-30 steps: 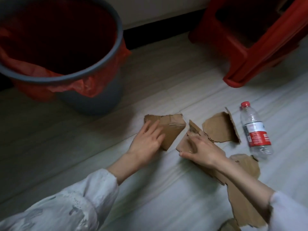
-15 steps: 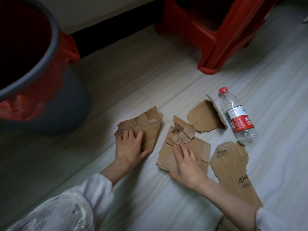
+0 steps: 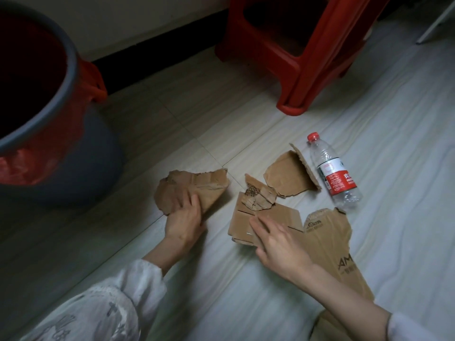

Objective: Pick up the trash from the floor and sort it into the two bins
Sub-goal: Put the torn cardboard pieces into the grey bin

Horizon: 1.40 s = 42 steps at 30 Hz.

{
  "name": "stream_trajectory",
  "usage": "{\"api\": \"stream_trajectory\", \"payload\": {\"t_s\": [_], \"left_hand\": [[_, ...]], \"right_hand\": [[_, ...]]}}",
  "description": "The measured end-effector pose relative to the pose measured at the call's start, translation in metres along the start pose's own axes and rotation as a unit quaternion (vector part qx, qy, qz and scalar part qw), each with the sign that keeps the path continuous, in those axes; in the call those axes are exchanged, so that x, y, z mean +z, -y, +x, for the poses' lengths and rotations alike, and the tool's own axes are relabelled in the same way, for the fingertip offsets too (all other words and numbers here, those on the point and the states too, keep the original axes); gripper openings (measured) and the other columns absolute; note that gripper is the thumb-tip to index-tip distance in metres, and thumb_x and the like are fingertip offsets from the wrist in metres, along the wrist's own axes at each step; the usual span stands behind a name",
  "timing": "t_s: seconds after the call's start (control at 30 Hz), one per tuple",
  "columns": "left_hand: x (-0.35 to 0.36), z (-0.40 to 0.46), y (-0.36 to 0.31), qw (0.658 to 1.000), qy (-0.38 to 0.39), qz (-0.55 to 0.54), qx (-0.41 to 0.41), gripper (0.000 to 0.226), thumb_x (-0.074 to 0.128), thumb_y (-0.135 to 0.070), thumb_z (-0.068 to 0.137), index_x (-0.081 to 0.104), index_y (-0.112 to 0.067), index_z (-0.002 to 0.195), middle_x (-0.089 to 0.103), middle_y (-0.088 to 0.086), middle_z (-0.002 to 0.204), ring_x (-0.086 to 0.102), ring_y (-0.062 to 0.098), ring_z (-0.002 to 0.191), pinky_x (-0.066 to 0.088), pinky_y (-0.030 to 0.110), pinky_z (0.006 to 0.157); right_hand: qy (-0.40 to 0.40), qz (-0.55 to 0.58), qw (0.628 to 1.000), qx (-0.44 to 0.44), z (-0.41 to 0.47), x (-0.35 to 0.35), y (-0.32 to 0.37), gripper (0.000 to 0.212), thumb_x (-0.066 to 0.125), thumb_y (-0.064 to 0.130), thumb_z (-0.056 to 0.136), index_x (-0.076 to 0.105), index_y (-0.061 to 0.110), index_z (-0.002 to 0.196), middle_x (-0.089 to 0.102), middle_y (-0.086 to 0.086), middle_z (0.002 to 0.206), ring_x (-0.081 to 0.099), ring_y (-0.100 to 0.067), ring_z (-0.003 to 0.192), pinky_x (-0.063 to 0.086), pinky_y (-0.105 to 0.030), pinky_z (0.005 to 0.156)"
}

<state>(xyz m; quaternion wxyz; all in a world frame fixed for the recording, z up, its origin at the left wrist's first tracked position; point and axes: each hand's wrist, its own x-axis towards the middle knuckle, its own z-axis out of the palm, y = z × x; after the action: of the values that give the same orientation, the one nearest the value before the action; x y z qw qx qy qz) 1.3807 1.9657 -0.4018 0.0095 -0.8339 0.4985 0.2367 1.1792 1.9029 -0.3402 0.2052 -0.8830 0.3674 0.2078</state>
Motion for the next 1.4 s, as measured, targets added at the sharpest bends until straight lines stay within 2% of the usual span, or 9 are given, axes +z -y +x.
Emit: {"api": "stream_trajectory", "payload": {"t_s": [0.1,0.3,0.5,0.73,0.93,1.03,1.1,1.2,1.4], "left_hand": [[-0.015,-0.01,0.016,0.995,-0.055,-0.088,0.003,0.044,0.048,-0.016,0.09,0.028,-0.01,0.128,0.045,0.018,0.128,0.061,0.035,0.087,0.054,0.043,0.066],[-0.076,-0.03,0.026,0.969,-0.19,-0.152,0.034,0.029,0.041,-0.017,0.096,0.043,-0.015,0.125,0.062,0.008,0.094,0.059,0.021,0.07,0.049,0.036,0.06],[-0.158,-0.064,0.018,0.898,-0.379,-0.168,0.145,0.041,0.057,-0.001,0.085,0.053,-0.007,0.126,0.059,0.01,0.112,0.06,0.021,0.097,0.049,0.027,0.08],[-0.247,-0.103,0.067,0.821,-0.56,-0.074,0.08,0.039,0.063,-0.007,0.083,0.06,-0.006,0.122,0.059,0.013,0.107,0.057,0.025,0.095,0.051,0.033,0.07],[-0.225,-0.111,0.138,0.907,-0.409,-0.047,-0.095,0.037,0.059,-0.01,0.084,0.06,-0.018,0.12,0.056,0.009,0.103,0.056,0.032,0.09,0.049,0.04,0.063],[-0.208,-0.112,0.143,0.919,-0.387,-0.047,-0.049,0.038,0.044,-0.032,0.091,0.058,-0.012,0.12,0.056,0.007,0.103,0.058,0.027,0.085,0.052,0.039,0.062],[-0.203,-0.112,0.148,0.928,-0.372,-0.009,-0.022,0.047,0.055,-0.04,0.086,0.054,-0.01,0.122,0.057,0.005,0.105,0.058,0.024,0.085,0.052,0.037,0.063],[-0.199,-0.108,0.158,0.937,-0.35,0.007,-0.006,0.058,0.074,-0.014,0.072,0.051,-0.01,0.125,0.058,0.006,0.106,0.059,0.027,0.086,0.052,0.039,0.064],[-0.188,-0.097,0.142,0.898,-0.425,0.077,0.083,0.059,0.052,0.003,0.062,0.048,-0.011,0.119,0.062,0.008,0.101,0.06,0.027,0.08,0.047,0.034,0.062]], "right_hand": [[-0.094,-0.014,0.995,0.0,-0.001,-0.018,0.0,0.051,0.051,0.009,0.086,0.045,0.017,0.136,0.052,-0.007,0.135,0.053,-0.029,0.119,0.046,-0.04,0.095],[-0.185,0.035,0.979,0.074,-0.006,-0.061,0.023,0.037,0.041,0.017,0.095,0.049,0.027,0.129,0.059,0.001,0.125,0.056,-0.026,0.11,0.044,-0.034,0.085],[-0.282,0.119,0.949,0.08,-0.002,-0.113,0.058,0.037,0.043,0.012,0.093,0.055,0.023,0.126,0.062,-0.005,0.121,0.057,-0.028,0.109,0.044,-0.033,0.086],[-0.378,0.175,0.909,-0.016,0.015,-0.182,0.125,0.04,0.042,0.007,0.091,0.055,0.024,0.125,0.061,-0.001,0.118,0.056,-0.024,0.107,0.043,-0.034,0.086],[-0.421,0.188,0.883,-0.086,0.022,-0.207,0.176,0.04,0.044,0.004,0.09,0.059,0.022,0.122,0.063,-0.002,0.116,0.056,-0.024,0.106,0.043,-0.032,0.083],[-0.422,0.185,0.881,-0.103,0.022,-0.201,0.184,0.038,0.044,0.005,0.09,0.059,0.021,0.122,0.064,-0.001,0.116,0.057,-0.023,0.106,0.043,-0.032,0.084],[-0.417,0.18,0.885,-0.103,0.022,-0.197,0.181,0.038,0.044,0.005,0.09,0.059,0.021,0.122,0.063,-0.001,0.116,0.057,-0.024,0.107,0.044,-0.034,0.085],[-0.423,0.174,0.885,-0.085,0.018,-0.196,0.171,0.039,0.045,0.004,0.089,0.059,0.021,0.121,0.064,-0.002,0.116,0.057,-0.026,0.106,0.043,-0.034,0.083],[-0.494,0.157,0.852,-0.068,0.011,-0.202,0.145,0.042,0.048,-0.002,0.084,0.061,0.018,0.119,0.065,-0.005,0.113,0.059,-0.03,0.102,0.046,-0.038,0.081]]}}
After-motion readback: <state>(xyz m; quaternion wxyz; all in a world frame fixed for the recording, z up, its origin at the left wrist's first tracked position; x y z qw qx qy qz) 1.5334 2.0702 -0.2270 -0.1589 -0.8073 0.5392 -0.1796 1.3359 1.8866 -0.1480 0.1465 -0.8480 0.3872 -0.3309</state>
